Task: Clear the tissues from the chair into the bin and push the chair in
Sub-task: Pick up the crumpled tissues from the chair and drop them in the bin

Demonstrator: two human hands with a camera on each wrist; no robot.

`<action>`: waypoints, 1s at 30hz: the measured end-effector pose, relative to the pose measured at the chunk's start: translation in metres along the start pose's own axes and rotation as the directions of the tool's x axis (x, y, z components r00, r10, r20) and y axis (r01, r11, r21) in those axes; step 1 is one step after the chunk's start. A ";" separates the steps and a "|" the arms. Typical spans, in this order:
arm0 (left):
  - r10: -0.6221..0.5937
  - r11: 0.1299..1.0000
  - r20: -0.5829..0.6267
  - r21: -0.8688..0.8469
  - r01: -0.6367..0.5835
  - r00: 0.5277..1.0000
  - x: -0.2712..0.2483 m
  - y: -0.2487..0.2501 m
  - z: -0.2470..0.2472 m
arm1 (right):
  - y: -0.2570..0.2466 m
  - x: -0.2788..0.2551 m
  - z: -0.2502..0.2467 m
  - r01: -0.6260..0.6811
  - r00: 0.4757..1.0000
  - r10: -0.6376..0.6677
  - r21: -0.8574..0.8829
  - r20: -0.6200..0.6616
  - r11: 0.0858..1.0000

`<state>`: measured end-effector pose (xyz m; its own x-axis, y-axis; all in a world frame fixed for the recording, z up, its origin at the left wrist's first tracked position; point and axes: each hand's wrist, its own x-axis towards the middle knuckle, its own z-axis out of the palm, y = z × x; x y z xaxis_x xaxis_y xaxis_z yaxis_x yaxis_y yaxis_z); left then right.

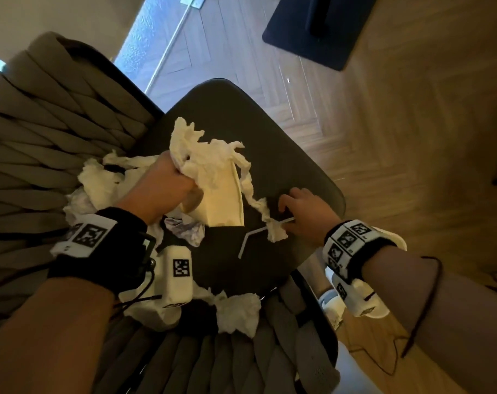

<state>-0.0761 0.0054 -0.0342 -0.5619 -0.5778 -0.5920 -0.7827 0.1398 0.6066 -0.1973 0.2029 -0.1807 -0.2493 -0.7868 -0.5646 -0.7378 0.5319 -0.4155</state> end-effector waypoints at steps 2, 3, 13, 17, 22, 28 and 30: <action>0.018 1.000 -0.010 0.017 -0.018 1.000 -0.001 0.002 0.004 | -0.003 0.004 0.002 0.029 0.999 -0.030 -0.036 -0.021 0.999; 0.031 0.999 -0.016 0.017 -0.030 0.999 -0.003 0.005 0.006 | -0.004 0.005 0.003 0.034 0.999 -0.034 -0.034 -0.012 0.999; 0.203 0.919 0.440 0.222 -0.325 0.875 -0.014 0.083 0.088 | 0.056 -0.080 -0.014 -0.056 0.950 0.190 0.465 -0.247 0.883; 0.153 0.782 0.689 0.354 -0.513 0.709 -0.014 0.119 0.187 | 0.099 -0.146 -0.011 -0.192 0.888 0.400 0.607 -0.227 0.771; 0.058 0.673 0.814 0.396 -0.625 0.578 -0.020 0.147 0.298 | 0.155 -0.213 0.045 -0.412 0.798 0.599 0.658 -0.074 0.630; -0.104 0.695 0.828 0.456 -0.555 0.550 -0.015 0.108 0.408 | 0.197 -0.238 0.139 -0.558 0.705 0.698 0.705 0.124 0.438; -0.194 0.679 0.726 0.585 -0.443 0.660 -0.004 0.077 0.435 | 0.205 -0.230 0.166 -0.586 0.685 0.698 0.726 0.207 0.360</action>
<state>-0.2508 0.3680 -0.2158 -0.4130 0.1751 -0.8937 -0.4389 0.8216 0.3638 -0.1874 0.5449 -0.2547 -0.5560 -0.1027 -0.8248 0.3361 0.8798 -0.3361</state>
